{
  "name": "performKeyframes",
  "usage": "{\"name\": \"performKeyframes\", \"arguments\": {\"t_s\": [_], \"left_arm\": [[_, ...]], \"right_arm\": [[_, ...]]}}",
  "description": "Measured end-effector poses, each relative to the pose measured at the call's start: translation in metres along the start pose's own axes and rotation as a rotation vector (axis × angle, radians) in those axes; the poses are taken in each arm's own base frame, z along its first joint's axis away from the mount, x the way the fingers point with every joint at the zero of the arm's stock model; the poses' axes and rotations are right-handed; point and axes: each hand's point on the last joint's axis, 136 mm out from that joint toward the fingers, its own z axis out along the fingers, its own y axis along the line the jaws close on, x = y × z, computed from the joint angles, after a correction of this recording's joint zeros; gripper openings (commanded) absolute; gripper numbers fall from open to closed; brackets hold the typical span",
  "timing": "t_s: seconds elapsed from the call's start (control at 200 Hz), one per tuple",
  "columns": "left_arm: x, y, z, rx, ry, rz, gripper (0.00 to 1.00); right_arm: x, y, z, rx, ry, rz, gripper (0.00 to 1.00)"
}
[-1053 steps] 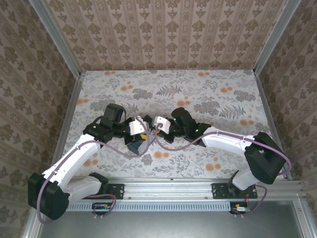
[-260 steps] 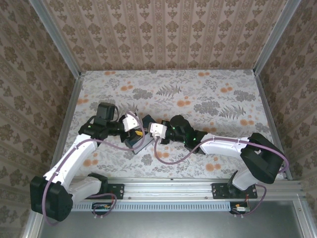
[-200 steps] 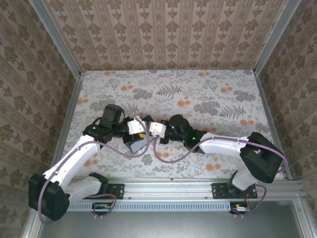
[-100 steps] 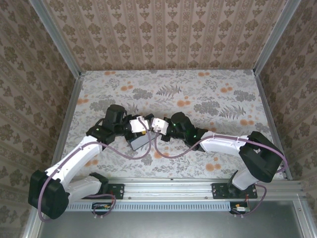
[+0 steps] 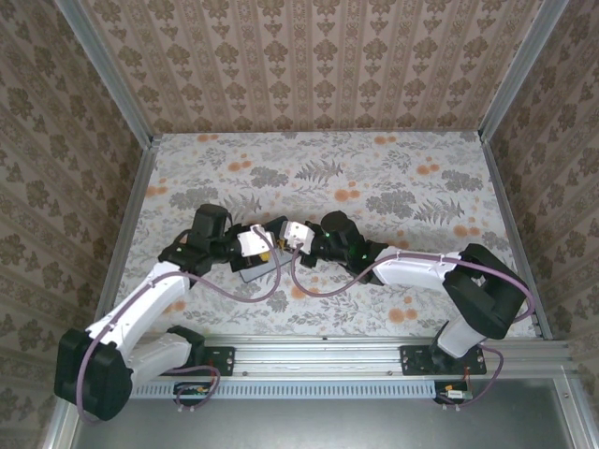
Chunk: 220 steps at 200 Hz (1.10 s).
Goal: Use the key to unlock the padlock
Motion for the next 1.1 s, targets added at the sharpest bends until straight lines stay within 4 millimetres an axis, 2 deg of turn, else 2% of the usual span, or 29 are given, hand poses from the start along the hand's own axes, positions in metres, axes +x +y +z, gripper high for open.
{"name": "performKeyframes", "arguments": {"t_s": [0.285, 0.575, 0.805, 1.1], "left_arm": [[-0.003, 0.006, 0.007, 0.002, -0.011, 0.002, 0.44], [-0.014, 0.01, 0.007, -0.026, -0.037, 0.025, 0.26], [-0.016, 0.01, 0.007, -0.036, -0.039, 0.03, 0.13], [-0.014, 0.008, 0.004, -0.046, -0.035, 0.032, 0.08]], "right_arm": [[0.0, -0.002, 0.002, 0.003, -0.008, 0.004, 0.03], [-0.001, 0.0, 0.003, -0.014, -0.019, 0.033, 0.04], [0.002, -0.009, 0.004, 0.004, -0.015, 0.069, 0.04], [0.001, -0.006, 0.007, -0.055, -0.027, 0.163, 0.05]]}}
